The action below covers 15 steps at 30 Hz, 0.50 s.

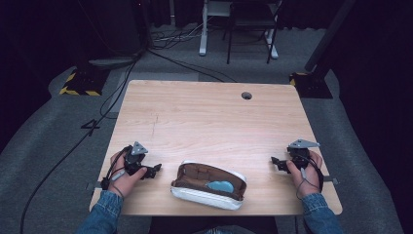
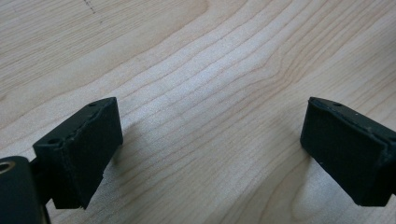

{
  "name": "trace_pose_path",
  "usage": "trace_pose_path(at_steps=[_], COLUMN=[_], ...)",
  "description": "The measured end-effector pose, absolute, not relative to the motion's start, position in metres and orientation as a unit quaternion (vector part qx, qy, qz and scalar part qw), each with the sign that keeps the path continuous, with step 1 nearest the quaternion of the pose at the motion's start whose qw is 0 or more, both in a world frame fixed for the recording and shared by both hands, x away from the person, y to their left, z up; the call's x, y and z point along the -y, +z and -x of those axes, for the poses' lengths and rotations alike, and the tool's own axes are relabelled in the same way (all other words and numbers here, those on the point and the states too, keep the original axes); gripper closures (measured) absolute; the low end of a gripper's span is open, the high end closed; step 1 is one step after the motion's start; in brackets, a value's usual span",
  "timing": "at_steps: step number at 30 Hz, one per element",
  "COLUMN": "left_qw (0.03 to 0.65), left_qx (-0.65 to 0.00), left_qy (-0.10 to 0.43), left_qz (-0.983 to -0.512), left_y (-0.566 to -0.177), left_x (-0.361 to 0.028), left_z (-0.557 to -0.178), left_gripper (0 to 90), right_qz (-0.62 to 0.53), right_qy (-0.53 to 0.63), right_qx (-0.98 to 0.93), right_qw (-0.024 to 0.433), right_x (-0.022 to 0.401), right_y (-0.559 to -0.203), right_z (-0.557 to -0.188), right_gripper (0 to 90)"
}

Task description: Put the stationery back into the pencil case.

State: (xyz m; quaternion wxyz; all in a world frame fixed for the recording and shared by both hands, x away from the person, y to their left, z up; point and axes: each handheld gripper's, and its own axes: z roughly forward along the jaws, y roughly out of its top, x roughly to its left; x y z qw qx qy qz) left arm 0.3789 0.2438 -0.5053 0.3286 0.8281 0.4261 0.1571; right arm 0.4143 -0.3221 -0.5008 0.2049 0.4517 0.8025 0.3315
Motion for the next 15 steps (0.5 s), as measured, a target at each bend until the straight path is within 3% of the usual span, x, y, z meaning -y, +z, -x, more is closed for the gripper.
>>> trace_pose_path(at_steps=[15], left_qw=[0.327], left_qx=[-0.424], left_qy=[0.156], left_qz=[-0.83], left_y=[-0.5053], left_x=[-0.2435], left_z=[-0.3795], left_gripper=[5.1], right_qz=[-0.466], right_qy=[0.343], right_qx=[-0.79], right_qw=[0.204], right_x=[0.3211], right_y=[-0.5044], right_z=[-0.4134], right_gripper=[13.0])
